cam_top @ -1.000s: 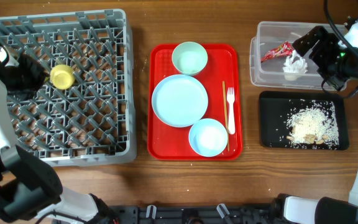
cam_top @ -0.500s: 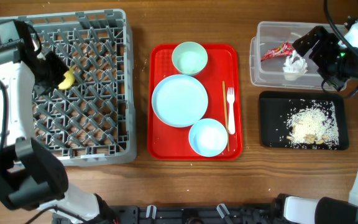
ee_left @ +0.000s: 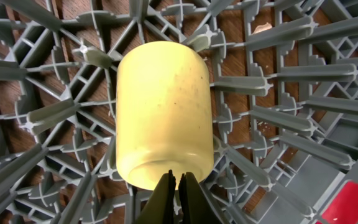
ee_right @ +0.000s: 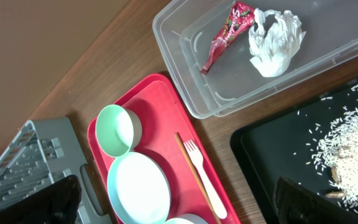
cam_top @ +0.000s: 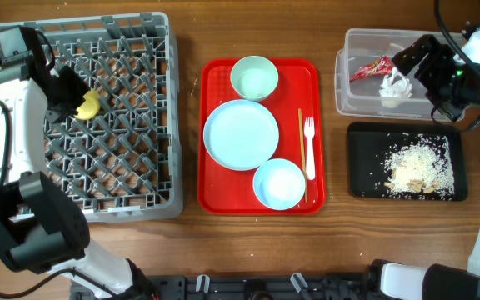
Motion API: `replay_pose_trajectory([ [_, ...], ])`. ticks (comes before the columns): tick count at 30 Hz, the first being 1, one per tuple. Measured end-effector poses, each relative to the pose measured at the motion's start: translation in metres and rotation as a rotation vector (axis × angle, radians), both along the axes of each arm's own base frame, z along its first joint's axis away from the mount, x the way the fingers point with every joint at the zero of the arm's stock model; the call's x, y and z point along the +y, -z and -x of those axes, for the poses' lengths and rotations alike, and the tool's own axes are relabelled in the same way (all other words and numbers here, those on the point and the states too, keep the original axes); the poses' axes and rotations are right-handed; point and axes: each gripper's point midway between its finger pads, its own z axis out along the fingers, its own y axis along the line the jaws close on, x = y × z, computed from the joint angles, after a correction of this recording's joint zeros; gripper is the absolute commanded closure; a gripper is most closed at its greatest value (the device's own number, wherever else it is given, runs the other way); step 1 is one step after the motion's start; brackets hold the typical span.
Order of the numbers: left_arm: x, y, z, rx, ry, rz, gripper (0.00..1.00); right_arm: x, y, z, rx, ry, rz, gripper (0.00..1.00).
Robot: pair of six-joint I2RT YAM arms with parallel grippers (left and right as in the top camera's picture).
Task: Sort waste into correct bins and load items into the dishwasher rack
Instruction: 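Lower the yellow cup upside down into the rack with the left gripper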
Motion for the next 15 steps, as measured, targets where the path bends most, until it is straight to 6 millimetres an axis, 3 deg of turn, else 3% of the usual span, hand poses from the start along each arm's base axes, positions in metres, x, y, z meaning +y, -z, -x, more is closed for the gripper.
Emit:
replay_pose_trajectory([
  [15, 0.001, 0.018, -0.003, 0.032, 0.000, 0.011, 0.96, 0.000, 0.000, 0.000, 0.000, 0.000, 0.000, 0.00],
])
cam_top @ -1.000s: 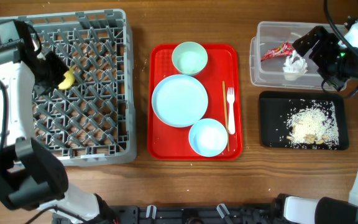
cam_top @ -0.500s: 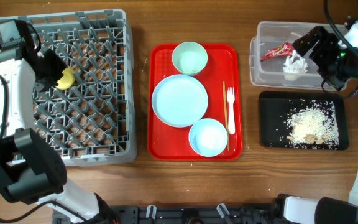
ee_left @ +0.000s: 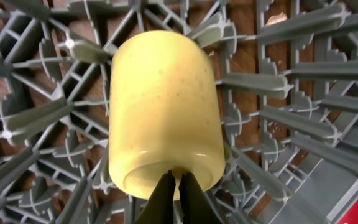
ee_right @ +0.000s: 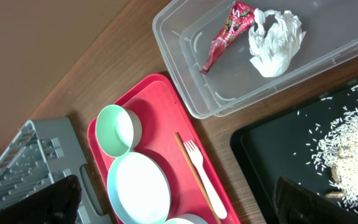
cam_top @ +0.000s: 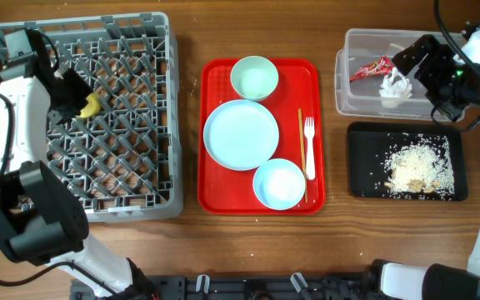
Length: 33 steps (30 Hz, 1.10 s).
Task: Sort waste into correct bins and load items into the dishwasher rack
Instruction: 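Lower the yellow cup upside down into the rack with the left gripper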
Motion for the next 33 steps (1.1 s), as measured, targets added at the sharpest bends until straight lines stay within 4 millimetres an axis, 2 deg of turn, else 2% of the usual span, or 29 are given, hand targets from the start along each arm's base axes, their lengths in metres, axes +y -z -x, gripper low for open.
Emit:
replay_pose_trajectory([
  [7, 0.009, -0.005, -0.012, -0.051, -0.009, -0.043, 0.96, 0.000, 0.000, 0.000, 0.000, 0.000, 0.000, 0.00],
  [12, 0.038, -0.014, -0.022, -0.094, -0.063, -0.180, 0.96, 0.000, 0.000, 0.000, 0.000, 0.000, 0.000, 0.00],
  [15, 0.049, -0.017, -0.023, -0.104, -0.088, -0.222, 0.96, 0.000, 0.000, 0.000, 0.000, 0.000, 0.000, 0.00],
  [18, 0.051, -0.018, -0.023, -0.103, -0.092, -0.231, 0.96, 0.000, 0.000, 0.000, 0.000, 0.000, 0.000, 0.00],
  [22, 0.047, -0.024, -0.024, -0.124, -0.085, -0.218, 0.96, 0.000, 0.000, 0.000, 0.000, 0.000, 0.000, 0.00],
  [26, 0.026, -0.066, -0.028, -0.248, -0.039, -0.155, 0.96, 0.000, 0.000, 0.000, 0.000, 0.000, 0.000, 0.00],
  [27, 0.016, -0.083, -0.027, -0.290, -0.019, -0.142, 0.96, 0.000, 0.000, 0.000, 0.000, 0.000, 0.000, 0.00],
  [29, 0.005, -0.101, -0.022, -0.320, -0.001, -0.137, 0.96, 0.000, 0.000, 0.000, 0.000, 0.000, 0.000, 0.00],
  [31, 0.003, -0.104, -0.011, -0.292, -0.021, -0.156, 0.96, 0.000, 0.000, 0.000, 0.000, 0.000, 0.000, 0.00],
  [33, 0.009, -0.094, -0.004, -0.238, -0.050, -0.169, 0.96, 0.000, 0.000, 0.000, 0.000, 0.000, 0.000, 0.00],
])
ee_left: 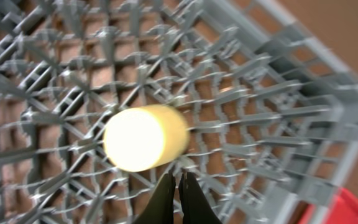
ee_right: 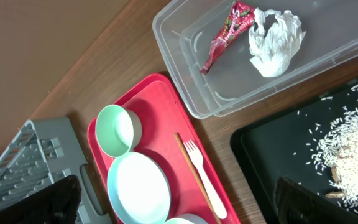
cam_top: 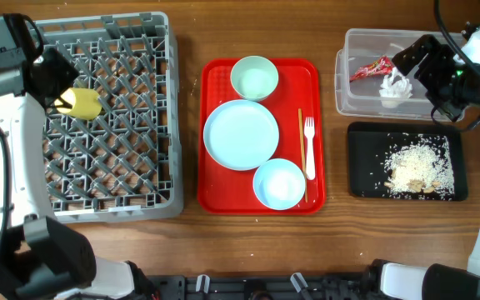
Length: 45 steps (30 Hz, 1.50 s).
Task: Sort waste into correct bins and load items into the dishwasher rack
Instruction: 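Lower the yellow cup upside down into the rack with the left gripper, then open the left gripper and raise it off the yellow cup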
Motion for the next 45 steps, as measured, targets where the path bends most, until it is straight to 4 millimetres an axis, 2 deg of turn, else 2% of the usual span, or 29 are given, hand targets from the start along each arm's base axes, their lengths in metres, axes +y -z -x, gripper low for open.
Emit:
replay_pose_trajectory([
  [5, 0.010, 0.057, 0.003, 0.149, -0.033, 0.034, 0.96, 0.000, 0.000, 0.000, 0.000, 0.000, 0.000, 0.00],
  [7, 0.011, 0.070, 0.002, 0.172, -0.033, 0.041, 0.96, 0.000, 0.000, 0.000, 0.000, 0.000, 0.000, 0.00],
  [20, 0.010, 0.073, -0.018, 0.106, -0.017, 0.059, 0.96, 0.000, 0.000, 0.000, 0.000, 0.000, 0.000, 0.01],
  [28, 0.009, 0.072, -0.019, 0.102, -0.013, 0.064, 0.96, 0.000, 0.000, 0.000, 0.000, 0.000, 0.000, 0.00],
  [31, 0.008, 0.061, -0.015, 0.085, -0.013, 0.058, 0.96, 0.000, 0.000, 0.000, 0.000, 0.000, 0.000, 0.00],
  [34, 0.008, 0.035, -0.003, 0.054, -0.021, 0.049, 0.96, 0.000, 0.000, 0.000, 0.000, 0.000, 0.000, 0.00],
  [36, 0.011, 0.030, 0.005, 0.061, -0.034, 0.052, 0.96, 0.000, 0.000, 0.000, 0.000, 0.000, 0.000, 0.00],
  [42, 0.029, 0.058, 0.016, 0.135, -0.083, 0.080, 0.96, 0.000, 0.000, 0.000, 0.000, 0.000, 0.000, 0.00],
  [45, 0.028, 0.078, 0.010, 0.156, -0.074, 0.108, 0.96, 0.000, 0.000, 0.000, 0.000, 0.000, 0.000, 0.00],
])
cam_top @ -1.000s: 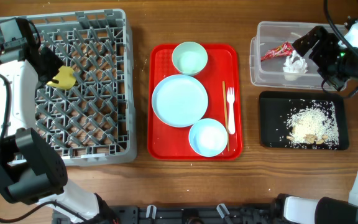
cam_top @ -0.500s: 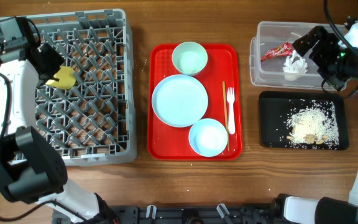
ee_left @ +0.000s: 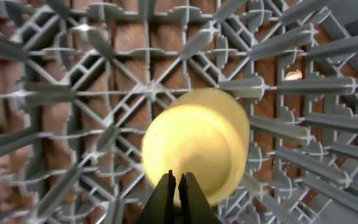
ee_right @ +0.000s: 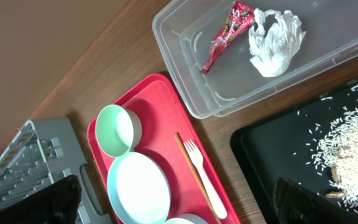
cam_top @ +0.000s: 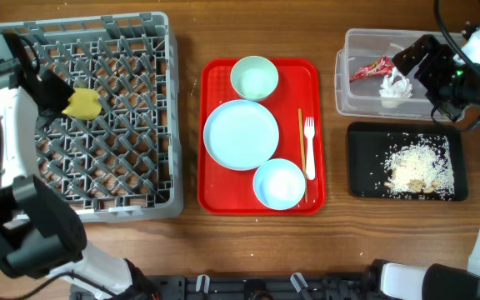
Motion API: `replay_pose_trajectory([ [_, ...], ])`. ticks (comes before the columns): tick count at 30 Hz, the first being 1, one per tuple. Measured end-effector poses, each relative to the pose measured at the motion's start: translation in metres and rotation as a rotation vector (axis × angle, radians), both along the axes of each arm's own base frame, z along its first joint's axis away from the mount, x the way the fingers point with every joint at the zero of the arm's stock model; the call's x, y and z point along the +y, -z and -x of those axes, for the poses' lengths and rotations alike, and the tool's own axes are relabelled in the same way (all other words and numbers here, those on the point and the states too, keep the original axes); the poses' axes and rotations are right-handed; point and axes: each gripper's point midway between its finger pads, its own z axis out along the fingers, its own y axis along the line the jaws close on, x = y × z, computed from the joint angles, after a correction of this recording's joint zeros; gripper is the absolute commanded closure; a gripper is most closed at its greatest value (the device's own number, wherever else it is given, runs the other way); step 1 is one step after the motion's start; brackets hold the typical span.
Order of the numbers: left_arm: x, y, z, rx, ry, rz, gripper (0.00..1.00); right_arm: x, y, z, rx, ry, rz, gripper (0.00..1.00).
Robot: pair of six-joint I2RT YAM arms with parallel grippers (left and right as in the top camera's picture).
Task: Sort waste into correct bins and load items into the dishwasher rack
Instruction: 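Open the left gripper and raise it off the yellow cup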
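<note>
A yellow cup (cam_top: 82,104) sits among the prongs at the upper left of the grey dishwasher rack (cam_top: 140,204). In the left wrist view the cup (ee_left: 194,146) is seen end-on, and my left gripper (ee_left: 179,186) is shut on its near rim. My left gripper (cam_top: 55,90) is just left of the cup in the overhead view. My right gripper (ee_right: 179,202) hangs open above the clear bin (cam_top: 344,104), nothing between its fingers.
The red tray (cam_top: 215,200) holds a green bowl (cam_top: 254,77), a pale plate (cam_top: 241,133), a small bowl (cam_top: 279,183), a fork (cam_top: 309,148) and a chopstick (cam_top: 302,167). The clear bin holds a red wrapper (cam_top: 369,68) and a tissue (cam_top: 397,87). A black tray (cam_top: 365,183) carries rice.
My left gripper has come down from high over the rack's upper left to just above the prongs. The cup, then seen at an angle, now faces the wrist camera end-on. The right arm has not moved.
The cup lay tilted among the rack's prongs with my left gripper shut at its rim. Half a second later it was much the same. Then gripper and cup were higher over the rack. Now they are low again, cup end-on. The right arm stayed still throughout.
</note>
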Motion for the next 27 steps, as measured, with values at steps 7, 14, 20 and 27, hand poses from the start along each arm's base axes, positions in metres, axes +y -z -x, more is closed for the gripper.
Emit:
replay_pose_trajectory([
  [7, -0.008, 0.000, -0.018, -0.074, 0.035, 0.053, 0.96, 0.000, 0.000, 0.000, 0.000, 0.000, 0.000, 0.00],
  [14, -0.014, 0.001, -0.025, -0.089, 0.054, 0.064, 0.96, 0.000, 0.000, 0.000, 0.000, 0.000, 0.000, 0.00],
  [20, -0.027, 0.001, -0.038, -0.115, 0.091, 0.055, 0.96, 0.000, 0.000, 0.000, 0.000, 0.000, 0.000, 0.00],
  [27, -0.037, -0.024, -0.040, -0.173, 0.117, 0.050, 0.94, 0.000, 0.000, 0.000, 0.000, 0.000, 0.000, 0.00],
])
